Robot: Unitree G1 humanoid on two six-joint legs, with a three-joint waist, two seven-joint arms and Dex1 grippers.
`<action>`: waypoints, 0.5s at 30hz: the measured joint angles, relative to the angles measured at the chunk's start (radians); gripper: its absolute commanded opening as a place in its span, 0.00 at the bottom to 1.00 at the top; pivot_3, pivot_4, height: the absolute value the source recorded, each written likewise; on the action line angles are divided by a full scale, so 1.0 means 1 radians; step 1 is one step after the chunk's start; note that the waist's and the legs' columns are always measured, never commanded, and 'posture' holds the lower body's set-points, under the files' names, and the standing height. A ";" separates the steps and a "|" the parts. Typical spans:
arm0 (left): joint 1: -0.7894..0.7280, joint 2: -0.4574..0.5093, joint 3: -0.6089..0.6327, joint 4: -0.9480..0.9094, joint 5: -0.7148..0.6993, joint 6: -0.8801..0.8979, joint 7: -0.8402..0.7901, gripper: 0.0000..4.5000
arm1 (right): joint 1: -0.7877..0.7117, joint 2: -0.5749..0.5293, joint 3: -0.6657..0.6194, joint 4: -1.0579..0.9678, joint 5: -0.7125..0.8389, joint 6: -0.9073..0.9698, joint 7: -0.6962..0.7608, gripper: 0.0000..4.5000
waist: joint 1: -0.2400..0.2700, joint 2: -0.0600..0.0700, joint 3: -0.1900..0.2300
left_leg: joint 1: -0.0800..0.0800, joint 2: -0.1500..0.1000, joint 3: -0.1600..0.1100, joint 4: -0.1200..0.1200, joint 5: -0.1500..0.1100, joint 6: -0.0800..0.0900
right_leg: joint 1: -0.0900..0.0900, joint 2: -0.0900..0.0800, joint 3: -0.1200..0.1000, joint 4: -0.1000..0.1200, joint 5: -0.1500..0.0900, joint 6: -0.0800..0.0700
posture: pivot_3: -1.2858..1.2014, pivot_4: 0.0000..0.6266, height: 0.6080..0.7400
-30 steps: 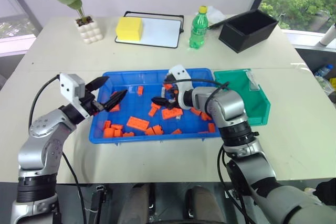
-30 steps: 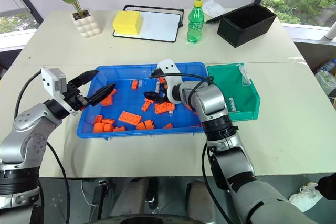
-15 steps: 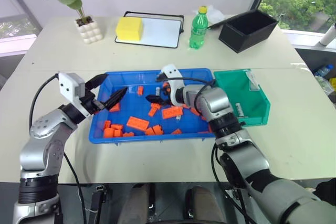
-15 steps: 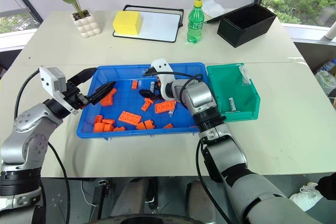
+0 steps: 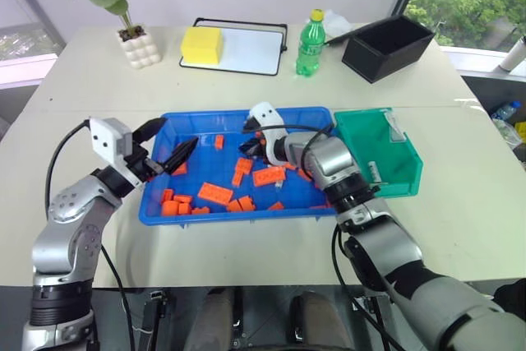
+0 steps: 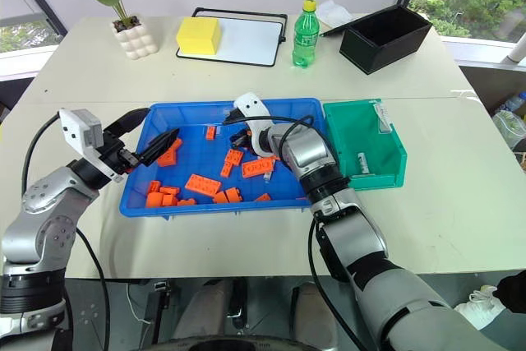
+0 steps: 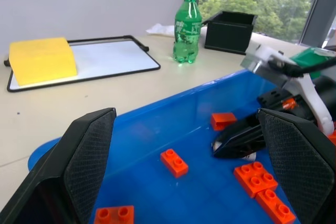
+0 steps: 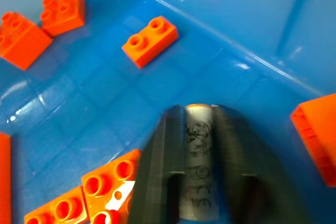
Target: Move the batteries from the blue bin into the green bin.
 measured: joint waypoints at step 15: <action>-0.001 0.014 0.015 0.000 -0.028 0.011 -0.046 1.00 | -0.080 -0.079 -0.003 -0.134 0.011 0.045 0.079 0.02 | 0.002 0.001 0.001 | -0.002 0.000 0.000 0.000 0.000 0.000 | -0.002 0.000 0.000 0.000 0.000 0.000 | 0.52 0.24 1.00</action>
